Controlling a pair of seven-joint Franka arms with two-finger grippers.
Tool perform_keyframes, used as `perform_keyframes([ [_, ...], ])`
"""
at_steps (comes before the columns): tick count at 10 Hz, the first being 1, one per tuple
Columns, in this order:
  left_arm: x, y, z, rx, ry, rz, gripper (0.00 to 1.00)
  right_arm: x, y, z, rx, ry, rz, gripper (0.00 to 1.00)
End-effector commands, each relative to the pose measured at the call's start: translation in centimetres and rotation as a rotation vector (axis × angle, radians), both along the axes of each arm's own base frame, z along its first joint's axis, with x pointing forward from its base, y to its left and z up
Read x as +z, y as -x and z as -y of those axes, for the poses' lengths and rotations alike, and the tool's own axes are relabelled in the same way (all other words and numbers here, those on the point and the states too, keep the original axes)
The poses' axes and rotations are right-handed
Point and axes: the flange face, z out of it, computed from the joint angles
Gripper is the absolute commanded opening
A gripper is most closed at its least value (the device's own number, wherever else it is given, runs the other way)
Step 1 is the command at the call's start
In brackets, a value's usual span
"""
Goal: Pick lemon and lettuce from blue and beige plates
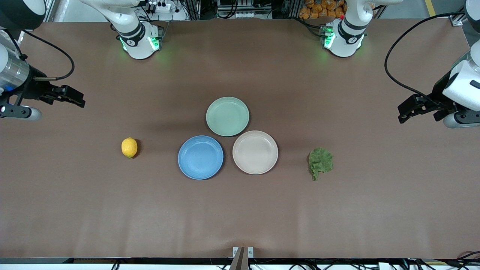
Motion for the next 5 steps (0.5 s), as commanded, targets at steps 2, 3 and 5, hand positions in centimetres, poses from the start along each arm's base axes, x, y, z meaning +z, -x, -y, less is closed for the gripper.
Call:
perform_keyframes([
  [2,0.6,2.0,-0.8,-0.026,0.030,-0.021,1.00,0.2,0.0,-0.1,0.004,-0.002,0.022,1.00],
  [3,0.4,2.7,-0.2,-0.024,0.030,-0.028,1.00,0.0,0.1,-0.4,0.010,-0.002,0.018,1.00],
  [5,0.6,2.5,0.1,-0.039,0.015,-0.022,1.00,0.1,0.0,-0.4,0.010,-0.006,0.026,1.00],
])
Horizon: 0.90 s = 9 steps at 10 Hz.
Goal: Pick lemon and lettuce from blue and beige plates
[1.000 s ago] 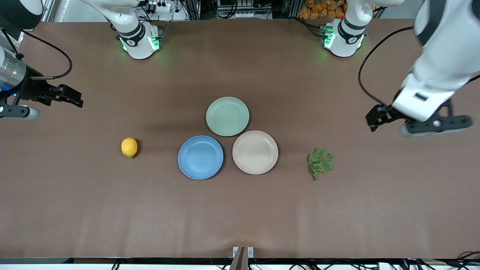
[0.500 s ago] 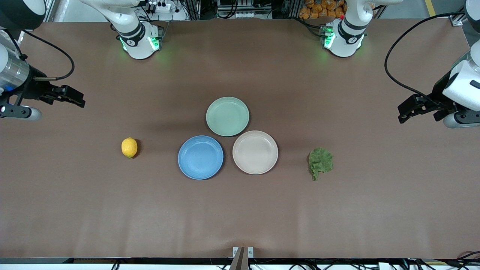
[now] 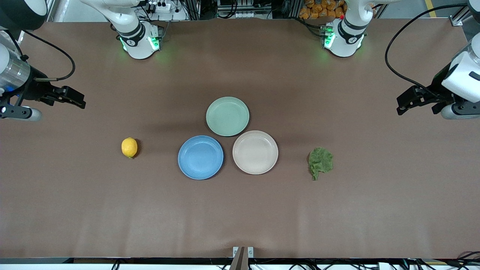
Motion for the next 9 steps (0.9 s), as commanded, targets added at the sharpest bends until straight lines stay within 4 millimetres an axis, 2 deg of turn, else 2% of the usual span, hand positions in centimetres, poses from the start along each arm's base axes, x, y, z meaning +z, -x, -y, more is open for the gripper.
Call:
perform_keyframes([
  [1,-0.02,0.25,-0.06,-0.021,0.000,-0.005,1.00,0.08,0.16,-0.09,0.003,-0.005,0.013,1.00],
  [9,-0.28,0.28,-0.95,-0.003,-0.009,-0.024,1.00,-0.81,0.25,-0.14,0.022,-0.007,0.013,1.00],
])
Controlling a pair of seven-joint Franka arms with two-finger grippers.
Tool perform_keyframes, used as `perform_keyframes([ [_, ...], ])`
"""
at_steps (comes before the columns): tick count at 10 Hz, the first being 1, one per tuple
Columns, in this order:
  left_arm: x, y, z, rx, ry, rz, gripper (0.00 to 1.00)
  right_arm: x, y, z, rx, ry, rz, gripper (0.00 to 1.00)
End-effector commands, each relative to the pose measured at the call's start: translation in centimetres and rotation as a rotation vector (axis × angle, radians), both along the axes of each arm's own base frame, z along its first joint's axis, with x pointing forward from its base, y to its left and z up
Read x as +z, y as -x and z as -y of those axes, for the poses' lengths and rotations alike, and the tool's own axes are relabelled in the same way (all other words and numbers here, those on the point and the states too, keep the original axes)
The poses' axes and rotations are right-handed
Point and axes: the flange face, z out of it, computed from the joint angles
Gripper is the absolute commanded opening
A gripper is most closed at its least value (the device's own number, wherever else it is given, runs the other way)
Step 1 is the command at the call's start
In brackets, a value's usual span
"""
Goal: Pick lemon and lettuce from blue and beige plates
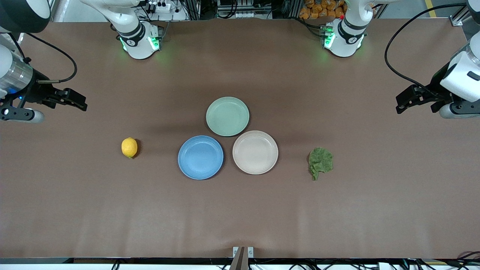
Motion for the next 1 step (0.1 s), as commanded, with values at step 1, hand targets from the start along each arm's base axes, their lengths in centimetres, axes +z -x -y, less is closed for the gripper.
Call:
perform_keyframes([
  [1,0.15,0.24,-0.43,-0.017,-0.019,-0.005,1.00,-0.16,0.56,0.11,0.006,-0.004,0.005,1.00],
])
